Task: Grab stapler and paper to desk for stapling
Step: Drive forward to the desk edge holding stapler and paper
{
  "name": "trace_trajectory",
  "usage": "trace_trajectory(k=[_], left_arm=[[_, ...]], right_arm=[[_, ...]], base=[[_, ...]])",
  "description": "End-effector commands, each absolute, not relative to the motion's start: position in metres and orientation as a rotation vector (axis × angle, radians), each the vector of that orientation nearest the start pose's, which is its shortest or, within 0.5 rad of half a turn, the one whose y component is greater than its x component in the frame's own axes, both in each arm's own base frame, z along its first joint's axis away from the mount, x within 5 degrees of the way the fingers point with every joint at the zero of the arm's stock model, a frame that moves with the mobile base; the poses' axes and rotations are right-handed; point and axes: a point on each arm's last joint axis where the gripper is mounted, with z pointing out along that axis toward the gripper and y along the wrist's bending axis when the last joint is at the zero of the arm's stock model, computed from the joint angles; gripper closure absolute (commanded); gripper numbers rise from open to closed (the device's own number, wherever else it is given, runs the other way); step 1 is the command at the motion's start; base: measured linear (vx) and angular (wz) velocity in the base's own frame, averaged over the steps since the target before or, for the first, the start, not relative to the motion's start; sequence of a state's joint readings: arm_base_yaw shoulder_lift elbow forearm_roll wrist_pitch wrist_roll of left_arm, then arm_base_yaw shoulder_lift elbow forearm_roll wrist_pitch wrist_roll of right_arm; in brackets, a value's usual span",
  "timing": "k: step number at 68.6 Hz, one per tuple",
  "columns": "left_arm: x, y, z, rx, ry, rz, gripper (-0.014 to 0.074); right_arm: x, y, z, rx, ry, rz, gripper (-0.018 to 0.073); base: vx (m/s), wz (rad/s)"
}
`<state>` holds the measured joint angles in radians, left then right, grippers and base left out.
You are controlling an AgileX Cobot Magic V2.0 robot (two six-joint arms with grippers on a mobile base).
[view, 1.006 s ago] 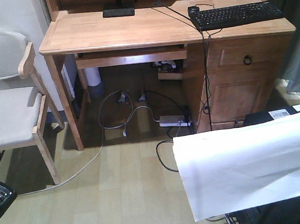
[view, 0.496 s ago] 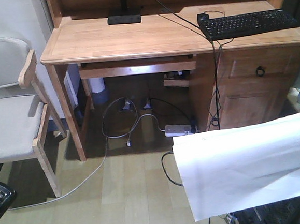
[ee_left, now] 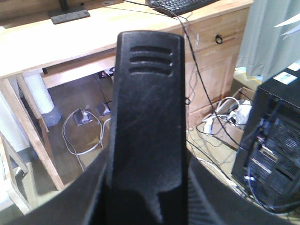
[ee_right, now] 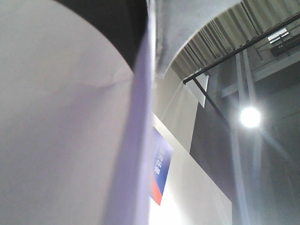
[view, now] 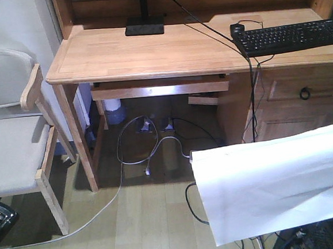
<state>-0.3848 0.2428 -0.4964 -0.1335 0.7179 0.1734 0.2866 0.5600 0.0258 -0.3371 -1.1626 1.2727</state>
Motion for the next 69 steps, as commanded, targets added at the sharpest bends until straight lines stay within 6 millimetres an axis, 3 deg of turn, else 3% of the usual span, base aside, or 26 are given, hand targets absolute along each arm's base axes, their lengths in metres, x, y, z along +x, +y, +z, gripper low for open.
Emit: trace_trajectory(k=[1,69], left_arm=[[0.0443,-0.0262,0.3183,0.454,1.763,-0.313,0.0603],[0.0443,-0.0262,0.3183,0.454,1.763,-0.313,0.0603]], right_arm=[[0.0652,0.0475,0.2559,0.113,0.990,1.464,0.0564],[0.0652,0.0475,0.2559,0.113,0.990,1.464,0.0564]], base=[[0.17,0.03],[0.15,0.01]])
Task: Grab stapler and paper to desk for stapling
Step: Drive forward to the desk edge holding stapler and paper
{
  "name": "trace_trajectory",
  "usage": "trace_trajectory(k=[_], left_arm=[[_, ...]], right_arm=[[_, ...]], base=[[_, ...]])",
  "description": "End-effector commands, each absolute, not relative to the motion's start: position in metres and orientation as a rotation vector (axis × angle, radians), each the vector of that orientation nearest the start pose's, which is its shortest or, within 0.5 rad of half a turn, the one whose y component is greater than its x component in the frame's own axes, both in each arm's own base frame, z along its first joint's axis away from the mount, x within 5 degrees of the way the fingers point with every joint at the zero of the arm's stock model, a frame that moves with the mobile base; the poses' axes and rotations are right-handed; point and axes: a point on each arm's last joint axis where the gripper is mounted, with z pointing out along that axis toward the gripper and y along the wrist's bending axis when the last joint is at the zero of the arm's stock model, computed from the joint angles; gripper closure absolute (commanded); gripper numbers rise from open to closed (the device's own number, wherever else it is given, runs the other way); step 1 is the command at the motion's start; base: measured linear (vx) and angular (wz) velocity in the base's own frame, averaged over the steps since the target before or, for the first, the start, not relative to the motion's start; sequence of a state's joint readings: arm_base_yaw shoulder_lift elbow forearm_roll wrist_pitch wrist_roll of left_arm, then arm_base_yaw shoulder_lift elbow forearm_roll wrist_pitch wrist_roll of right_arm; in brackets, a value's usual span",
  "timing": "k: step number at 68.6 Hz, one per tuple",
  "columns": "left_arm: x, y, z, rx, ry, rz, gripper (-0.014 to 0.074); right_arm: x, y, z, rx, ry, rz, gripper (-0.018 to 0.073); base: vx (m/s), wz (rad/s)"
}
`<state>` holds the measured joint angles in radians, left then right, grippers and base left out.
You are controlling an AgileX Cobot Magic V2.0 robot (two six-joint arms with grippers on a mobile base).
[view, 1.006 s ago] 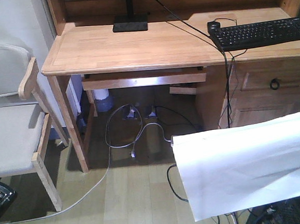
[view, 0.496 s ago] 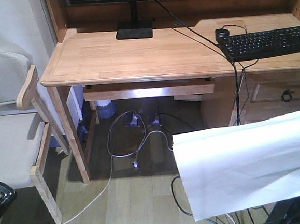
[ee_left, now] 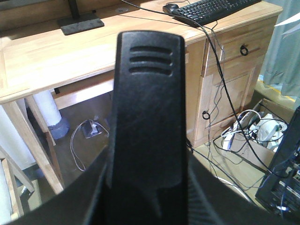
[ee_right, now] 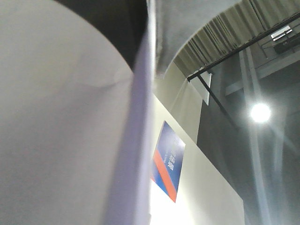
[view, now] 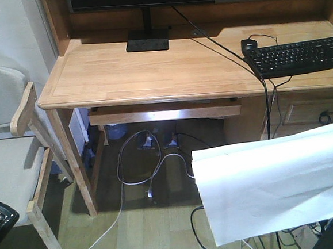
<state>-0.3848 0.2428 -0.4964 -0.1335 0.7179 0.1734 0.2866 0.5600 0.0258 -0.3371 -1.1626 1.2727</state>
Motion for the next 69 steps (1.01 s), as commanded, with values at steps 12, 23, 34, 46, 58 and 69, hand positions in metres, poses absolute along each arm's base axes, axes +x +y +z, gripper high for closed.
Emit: trace_trajectory(k=[12,23,34,46,58,69], left_arm=[[0.0443,-0.0262,0.3183,0.454,1.763,-0.313,0.0603],[0.0443,-0.0262,0.3183,0.454,1.763,-0.313,0.0603],[0.0443,-0.0262,0.3183,0.454,1.763,-0.313,0.0603],[0.0443,-0.0262,0.3183,0.454,1.763,-0.313,0.0603],[0.0443,-0.0262,0.3183,0.454,1.763,-0.313,0.0603],[0.0443,-0.0262,0.3183,0.454,1.763,-0.313,0.0603]], right_arm=[[0.0652,0.0475,0.2559,0.113,0.990,1.464,0.0564],[0.0652,0.0475,0.2559,0.113,0.990,1.464,0.0564],[0.0652,0.0475,0.2559,0.113,0.990,1.464,0.0564],[0.0652,0.0475,0.2559,0.113,0.990,1.464,0.0564],[0.0652,0.0475,0.2559,0.113,0.990,1.464,0.0564],[0.0652,0.0475,0.2559,0.113,0.990,1.464,0.0564]], base=[[0.12,-0.02],[0.12,-0.01],[0.12,-0.01],[0.11,-0.01],[0.11,-0.02],[0.10,-0.01]])
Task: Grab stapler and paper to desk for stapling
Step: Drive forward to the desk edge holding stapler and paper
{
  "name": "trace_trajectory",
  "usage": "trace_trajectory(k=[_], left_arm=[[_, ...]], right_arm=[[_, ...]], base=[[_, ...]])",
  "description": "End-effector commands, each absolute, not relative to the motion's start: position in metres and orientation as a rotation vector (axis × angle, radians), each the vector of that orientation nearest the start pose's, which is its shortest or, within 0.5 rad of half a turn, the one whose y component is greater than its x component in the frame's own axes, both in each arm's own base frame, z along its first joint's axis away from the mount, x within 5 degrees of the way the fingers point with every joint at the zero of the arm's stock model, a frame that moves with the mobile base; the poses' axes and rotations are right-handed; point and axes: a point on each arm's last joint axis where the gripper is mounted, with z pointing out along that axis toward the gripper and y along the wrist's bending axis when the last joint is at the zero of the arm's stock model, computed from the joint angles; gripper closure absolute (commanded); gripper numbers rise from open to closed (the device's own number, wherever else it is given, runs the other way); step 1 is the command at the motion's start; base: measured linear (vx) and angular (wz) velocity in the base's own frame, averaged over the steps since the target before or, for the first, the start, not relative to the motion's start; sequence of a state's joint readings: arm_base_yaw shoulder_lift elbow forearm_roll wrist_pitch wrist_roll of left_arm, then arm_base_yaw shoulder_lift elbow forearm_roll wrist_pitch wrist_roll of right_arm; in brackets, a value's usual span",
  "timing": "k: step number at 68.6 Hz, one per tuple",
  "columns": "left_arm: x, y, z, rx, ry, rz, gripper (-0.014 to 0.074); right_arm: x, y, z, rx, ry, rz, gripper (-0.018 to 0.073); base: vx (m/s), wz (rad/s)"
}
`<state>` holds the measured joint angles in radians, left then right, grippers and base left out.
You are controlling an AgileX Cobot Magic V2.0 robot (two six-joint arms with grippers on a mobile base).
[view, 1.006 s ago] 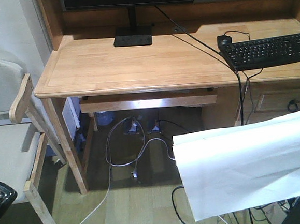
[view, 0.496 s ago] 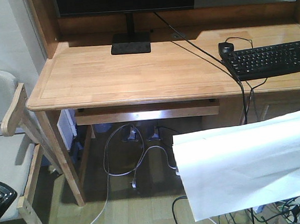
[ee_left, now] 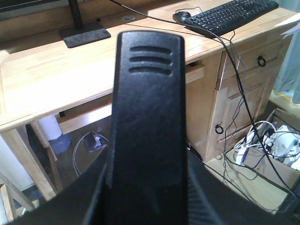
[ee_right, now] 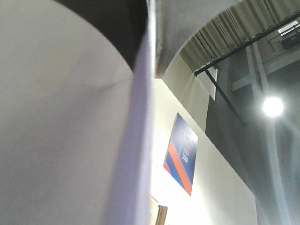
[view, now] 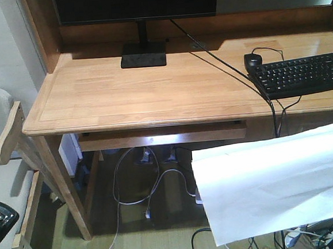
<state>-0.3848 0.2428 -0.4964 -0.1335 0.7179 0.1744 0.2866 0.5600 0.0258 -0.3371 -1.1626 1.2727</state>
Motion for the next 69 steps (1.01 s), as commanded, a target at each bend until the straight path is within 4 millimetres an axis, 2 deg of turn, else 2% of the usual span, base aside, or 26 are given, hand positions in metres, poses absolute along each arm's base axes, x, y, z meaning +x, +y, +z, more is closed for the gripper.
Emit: trace_trajectory(k=[1,69], left_arm=[[0.0443,-0.0262,0.3183,0.454,1.763,-0.313,0.0603],[0.0443,-0.0262,0.3183,0.454,1.763,-0.313,0.0603]], right_arm=[[0.0652,0.0475,0.2559,0.113,0.990,1.464,0.0564],[0.0652,0.0475,0.2558,0.114,0.991,1.463,0.0564]], base=[[0.10,-0.01],[0.08,-0.01]])
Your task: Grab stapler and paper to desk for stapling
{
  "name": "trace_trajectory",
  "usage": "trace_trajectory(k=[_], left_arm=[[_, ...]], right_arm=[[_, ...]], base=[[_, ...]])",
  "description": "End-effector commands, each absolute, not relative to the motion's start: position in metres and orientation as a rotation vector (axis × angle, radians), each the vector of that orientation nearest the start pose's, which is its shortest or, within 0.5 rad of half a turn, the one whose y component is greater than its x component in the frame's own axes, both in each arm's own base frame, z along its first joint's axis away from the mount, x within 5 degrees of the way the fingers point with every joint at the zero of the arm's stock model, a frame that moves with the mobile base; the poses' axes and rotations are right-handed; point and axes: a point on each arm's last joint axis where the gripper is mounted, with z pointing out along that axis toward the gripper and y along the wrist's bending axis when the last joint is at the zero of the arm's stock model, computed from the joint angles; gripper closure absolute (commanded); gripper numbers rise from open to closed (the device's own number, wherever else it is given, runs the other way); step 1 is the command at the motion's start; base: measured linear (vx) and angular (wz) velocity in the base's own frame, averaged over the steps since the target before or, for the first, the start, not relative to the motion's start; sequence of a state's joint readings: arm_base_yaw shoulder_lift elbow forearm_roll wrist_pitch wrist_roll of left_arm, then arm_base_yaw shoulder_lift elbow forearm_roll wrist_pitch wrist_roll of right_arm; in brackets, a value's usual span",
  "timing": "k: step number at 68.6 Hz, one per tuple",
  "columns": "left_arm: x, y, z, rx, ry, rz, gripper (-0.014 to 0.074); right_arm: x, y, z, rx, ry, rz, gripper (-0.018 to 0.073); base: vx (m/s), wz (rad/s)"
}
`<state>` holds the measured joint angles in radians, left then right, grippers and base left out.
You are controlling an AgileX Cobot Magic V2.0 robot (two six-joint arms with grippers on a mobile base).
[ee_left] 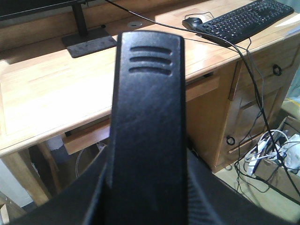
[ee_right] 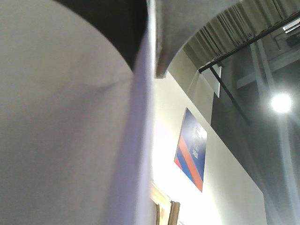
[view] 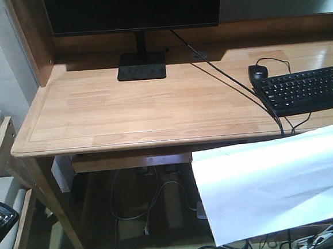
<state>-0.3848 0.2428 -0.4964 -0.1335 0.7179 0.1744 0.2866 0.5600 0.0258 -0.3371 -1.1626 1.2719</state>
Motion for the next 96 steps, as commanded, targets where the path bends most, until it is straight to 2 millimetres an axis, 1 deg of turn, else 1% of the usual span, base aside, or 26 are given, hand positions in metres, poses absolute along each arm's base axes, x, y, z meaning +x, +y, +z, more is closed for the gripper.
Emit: trace_trajectory(k=[1,96], left_arm=[[0.0443,-0.0262,0.3183,0.454,1.763,-0.313,0.0603],[0.0443,-0.0262,0.3183,0.454,1.763,-0.313,0.0603]], right_arm=[[0.0652,0.0475,0.2558,0.114,0.991,1.463,0.0564],[0.0652,0.0475,0.2559,0.113,0.990,1.464,0.0564]], base=[[0.08,-0.01],[0.07,-0.01]])
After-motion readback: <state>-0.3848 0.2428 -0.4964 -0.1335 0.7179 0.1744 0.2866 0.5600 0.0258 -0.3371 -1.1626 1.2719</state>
